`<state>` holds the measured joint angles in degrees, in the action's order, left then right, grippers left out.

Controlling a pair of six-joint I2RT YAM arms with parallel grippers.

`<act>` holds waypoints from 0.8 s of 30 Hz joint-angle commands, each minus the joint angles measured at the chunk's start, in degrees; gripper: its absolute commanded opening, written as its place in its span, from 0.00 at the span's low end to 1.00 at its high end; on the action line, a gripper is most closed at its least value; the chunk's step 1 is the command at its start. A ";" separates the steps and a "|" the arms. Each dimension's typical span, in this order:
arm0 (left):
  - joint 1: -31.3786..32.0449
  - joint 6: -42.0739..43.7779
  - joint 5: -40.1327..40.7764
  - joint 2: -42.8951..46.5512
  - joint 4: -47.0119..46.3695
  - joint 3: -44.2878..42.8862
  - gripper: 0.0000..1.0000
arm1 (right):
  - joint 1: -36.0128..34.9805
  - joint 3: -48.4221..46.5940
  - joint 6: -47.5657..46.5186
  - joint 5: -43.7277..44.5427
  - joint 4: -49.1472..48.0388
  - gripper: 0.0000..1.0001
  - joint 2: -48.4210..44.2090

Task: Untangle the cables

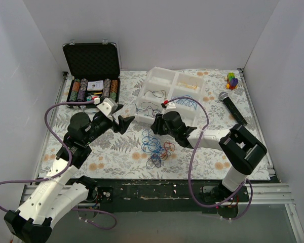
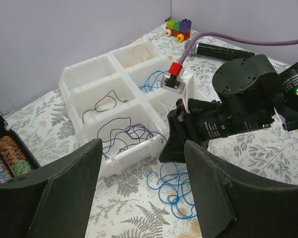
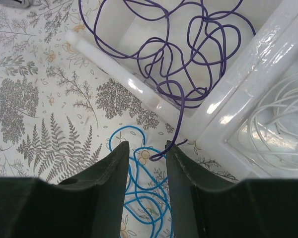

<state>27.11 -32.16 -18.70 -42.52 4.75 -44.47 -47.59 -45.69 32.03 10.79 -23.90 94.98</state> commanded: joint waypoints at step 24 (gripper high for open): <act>-0.13 0.43 -0.46 1.74 1.22 -0.53 0.66 | 0.22 -6.24 -4.60 -0.24 -6.16 0.01 -9.03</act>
<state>27.11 -31.88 -18.70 -41.52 6.00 -44.47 -47.59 -48.25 30.00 10.31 -27.88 84.40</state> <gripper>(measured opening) 0.665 0.030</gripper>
